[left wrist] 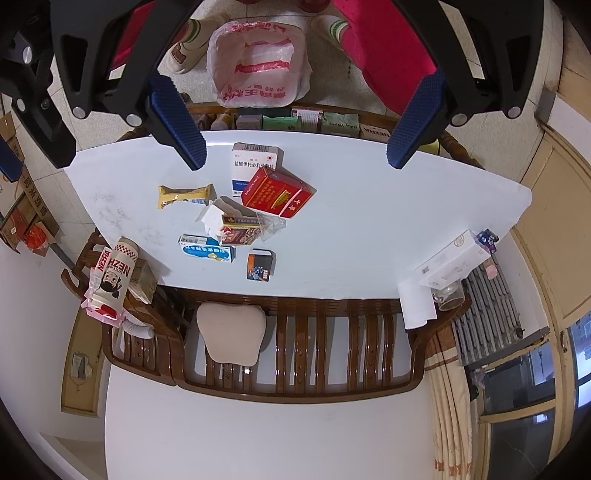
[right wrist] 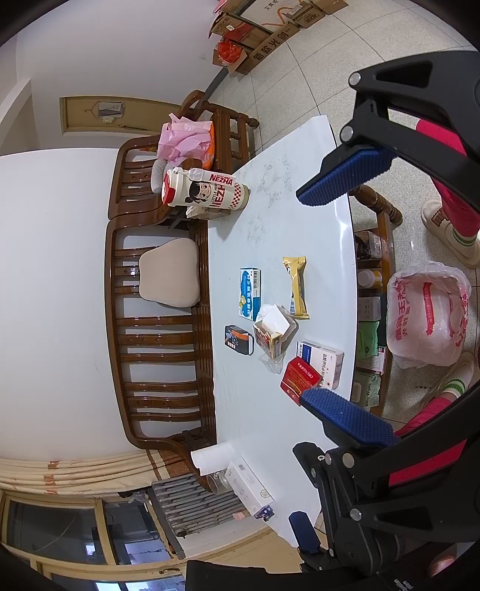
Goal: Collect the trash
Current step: 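Reach the left gripper to the black-and-orange box while the right gripper approaches the blue-and-white box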
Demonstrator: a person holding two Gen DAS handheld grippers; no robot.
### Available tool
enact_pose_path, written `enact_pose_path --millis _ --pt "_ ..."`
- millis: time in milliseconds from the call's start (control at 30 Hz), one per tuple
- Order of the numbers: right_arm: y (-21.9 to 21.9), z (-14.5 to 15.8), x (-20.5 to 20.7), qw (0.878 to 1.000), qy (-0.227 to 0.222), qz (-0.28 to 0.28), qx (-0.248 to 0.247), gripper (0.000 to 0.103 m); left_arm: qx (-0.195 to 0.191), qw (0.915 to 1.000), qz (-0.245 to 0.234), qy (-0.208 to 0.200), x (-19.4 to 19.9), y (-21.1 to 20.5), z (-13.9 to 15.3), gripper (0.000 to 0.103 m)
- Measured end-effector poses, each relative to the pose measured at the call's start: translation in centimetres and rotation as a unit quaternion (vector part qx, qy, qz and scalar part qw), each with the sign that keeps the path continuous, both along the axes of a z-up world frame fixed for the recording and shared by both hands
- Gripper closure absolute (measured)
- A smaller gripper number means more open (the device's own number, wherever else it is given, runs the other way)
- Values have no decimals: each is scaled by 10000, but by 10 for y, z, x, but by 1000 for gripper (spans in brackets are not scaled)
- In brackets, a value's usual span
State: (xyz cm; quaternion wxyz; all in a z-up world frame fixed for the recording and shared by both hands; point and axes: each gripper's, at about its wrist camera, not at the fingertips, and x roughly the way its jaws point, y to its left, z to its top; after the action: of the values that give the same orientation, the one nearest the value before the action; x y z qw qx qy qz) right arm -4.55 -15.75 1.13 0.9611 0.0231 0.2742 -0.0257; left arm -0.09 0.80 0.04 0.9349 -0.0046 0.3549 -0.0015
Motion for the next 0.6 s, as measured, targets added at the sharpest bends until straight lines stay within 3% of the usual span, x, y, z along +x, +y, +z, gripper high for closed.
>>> enact_pose_path --millis 467,600 --pt "-9 -5 20 9997 41 209 146 6 -33 9980 -414 475 34 -5 -10 7" --pt "-20 3 39 9983 23 582 68 6 330 9958 -532 674 59 -7 -2 7"
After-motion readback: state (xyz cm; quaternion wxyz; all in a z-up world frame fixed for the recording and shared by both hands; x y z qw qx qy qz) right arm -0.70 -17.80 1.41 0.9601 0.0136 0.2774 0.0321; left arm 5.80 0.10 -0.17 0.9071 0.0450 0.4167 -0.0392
